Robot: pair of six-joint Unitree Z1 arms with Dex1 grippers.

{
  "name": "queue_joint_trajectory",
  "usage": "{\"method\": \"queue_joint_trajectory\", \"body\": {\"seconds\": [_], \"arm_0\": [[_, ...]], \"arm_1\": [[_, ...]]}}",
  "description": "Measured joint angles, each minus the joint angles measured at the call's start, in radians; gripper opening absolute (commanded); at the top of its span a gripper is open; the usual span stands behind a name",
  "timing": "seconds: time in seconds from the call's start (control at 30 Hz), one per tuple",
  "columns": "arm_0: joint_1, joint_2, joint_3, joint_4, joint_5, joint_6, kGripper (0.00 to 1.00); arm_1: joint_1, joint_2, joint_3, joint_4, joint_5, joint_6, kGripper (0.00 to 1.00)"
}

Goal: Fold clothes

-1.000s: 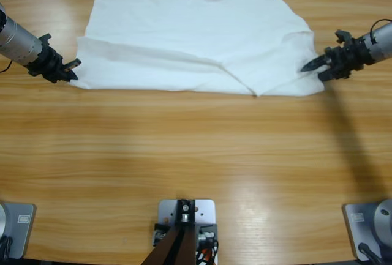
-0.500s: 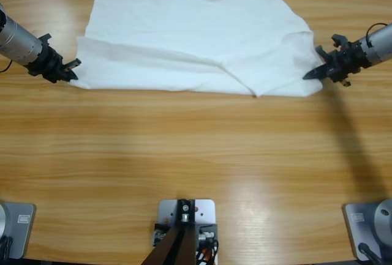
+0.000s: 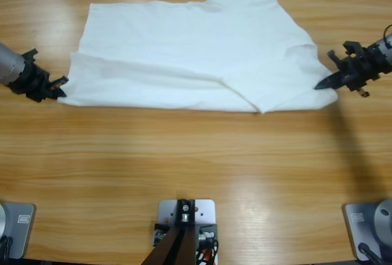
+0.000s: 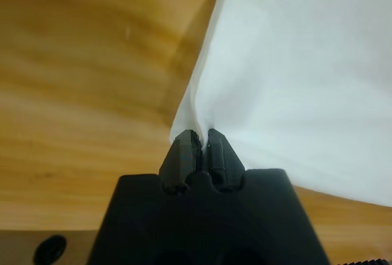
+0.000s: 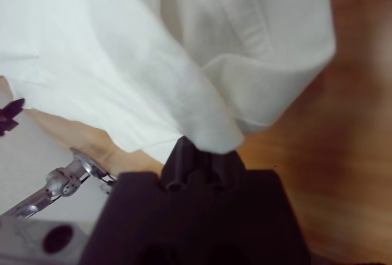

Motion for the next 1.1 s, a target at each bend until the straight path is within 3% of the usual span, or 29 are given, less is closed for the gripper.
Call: {"method": "queue_joint_trajectory", "body": {"seconds": [0.17,0.47,0.83,1.1], "arm_0": [[-0.016,-0.071,0.074,0.0,0.0,-0.027,0.0],[-0.012,-0.283,0.09,0.019,0.0,-0.051,0.0],[-0.058,-0.297,0.118,0.059,0.0,-0.119,0.0],[-0.097,-0.261,0.154,0.06,0.0,-0.169,0.0]], "arm_1": [[0.0,-0.05,0.01,0.083,-0.02,0.012,0.0],[0.001,-0.151,0.012,0.152,-0.035,0.028,0.0],[0.093,-0.163,0.012,0.185,-0.035,0.115,0.0],[0.099,-0.129,0.012,0.184,-0.057,0.146,0.0]]}}
